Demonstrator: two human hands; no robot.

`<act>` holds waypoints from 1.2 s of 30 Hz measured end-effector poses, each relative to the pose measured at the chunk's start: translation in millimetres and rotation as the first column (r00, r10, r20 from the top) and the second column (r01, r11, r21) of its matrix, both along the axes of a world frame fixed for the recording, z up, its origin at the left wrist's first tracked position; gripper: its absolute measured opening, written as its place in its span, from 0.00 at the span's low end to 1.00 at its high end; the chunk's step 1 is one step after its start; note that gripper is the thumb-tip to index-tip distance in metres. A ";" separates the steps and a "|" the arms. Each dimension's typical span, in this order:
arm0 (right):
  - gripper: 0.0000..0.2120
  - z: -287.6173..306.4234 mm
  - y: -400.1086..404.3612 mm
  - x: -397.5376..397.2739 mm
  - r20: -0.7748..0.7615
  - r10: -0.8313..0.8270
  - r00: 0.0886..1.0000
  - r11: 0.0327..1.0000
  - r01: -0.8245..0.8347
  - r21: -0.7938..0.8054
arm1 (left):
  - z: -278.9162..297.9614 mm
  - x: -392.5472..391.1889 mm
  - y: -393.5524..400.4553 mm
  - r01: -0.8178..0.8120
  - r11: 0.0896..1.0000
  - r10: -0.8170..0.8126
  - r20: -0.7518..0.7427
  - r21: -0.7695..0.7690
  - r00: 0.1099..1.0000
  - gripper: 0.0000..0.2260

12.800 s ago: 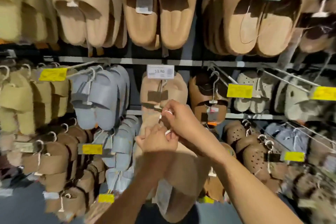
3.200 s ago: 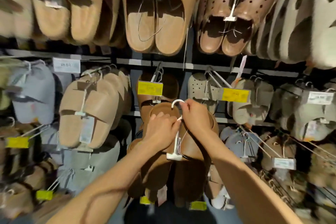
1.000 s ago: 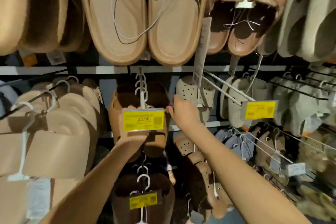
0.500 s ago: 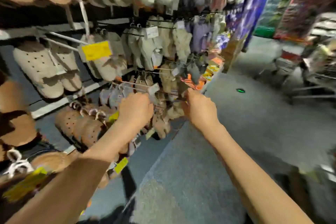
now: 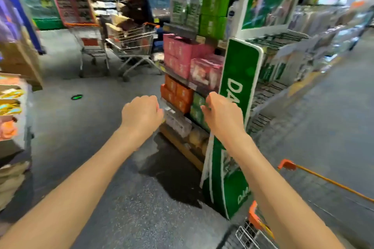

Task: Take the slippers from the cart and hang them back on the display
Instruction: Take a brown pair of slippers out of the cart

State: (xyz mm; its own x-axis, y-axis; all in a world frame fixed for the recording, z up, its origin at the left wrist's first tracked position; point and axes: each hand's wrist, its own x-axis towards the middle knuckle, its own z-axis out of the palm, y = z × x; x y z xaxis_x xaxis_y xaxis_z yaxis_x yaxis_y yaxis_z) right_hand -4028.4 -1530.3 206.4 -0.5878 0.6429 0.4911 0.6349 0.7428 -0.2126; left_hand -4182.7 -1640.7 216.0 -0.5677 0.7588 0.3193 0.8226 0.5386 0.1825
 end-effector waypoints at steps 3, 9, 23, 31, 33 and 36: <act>0.10 2.2 12.5 70.7 -0.031 -0.220 0.975 0.976 0.220 -0.010 | -2.9 50.1 39.7 0.285 0.957 -0.286 -0.001 0.052 0.958 0.10; 0.12 -17.9 -20.6 198.3 -0.005 -0.649 0.761 0.758 0.647 -0.080 | -24.5 140.6 80.2 0.615 0.784 -0.620 0.061 0.088 0.782 0.11; 0.12 -57.6 -94.9 359.1 0.002 -0.911 0.412 0.411 0.909 -0.067 | -66.6 277.1 117.7 0.840 0.543 -0.824 0.183 -0.012 0.535 0.10; 0.10 -105.9 -70.7 448.7 -0.004 -0.973 0.232 0.225 0.939 -0.259 | -92.8 342.4 160.5 0.837 0.541 -0.816 0.184 -0.089 0.547 0.09; 0.11 -122.9 -54.7 477.4 0.054 -0.976 0.209 0.185 0.938 -0.292 | -108.1 361.4 180.8 0.818 0.560 -0.792 0.204 -0.134 0.576 0.09; 0.12 -144.8 -31.7 521.4 0.164 -0.969 0.187 0.124 0.935 -0.331 | -133.8 395.5 200.7 0.792 0.564 -0.744 0.272 -0.236 0.611 0.08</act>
State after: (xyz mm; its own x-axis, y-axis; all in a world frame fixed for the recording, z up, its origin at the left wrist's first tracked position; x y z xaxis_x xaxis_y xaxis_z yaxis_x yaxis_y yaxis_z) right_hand -3507.1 -1562.0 61.5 0.6392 0.7549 0.1470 0.7494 -0.5684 -0.3396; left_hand -3787.2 -1440.0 82.2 0.2611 0.9646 -0.0361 0.9328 -0.2425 0.2667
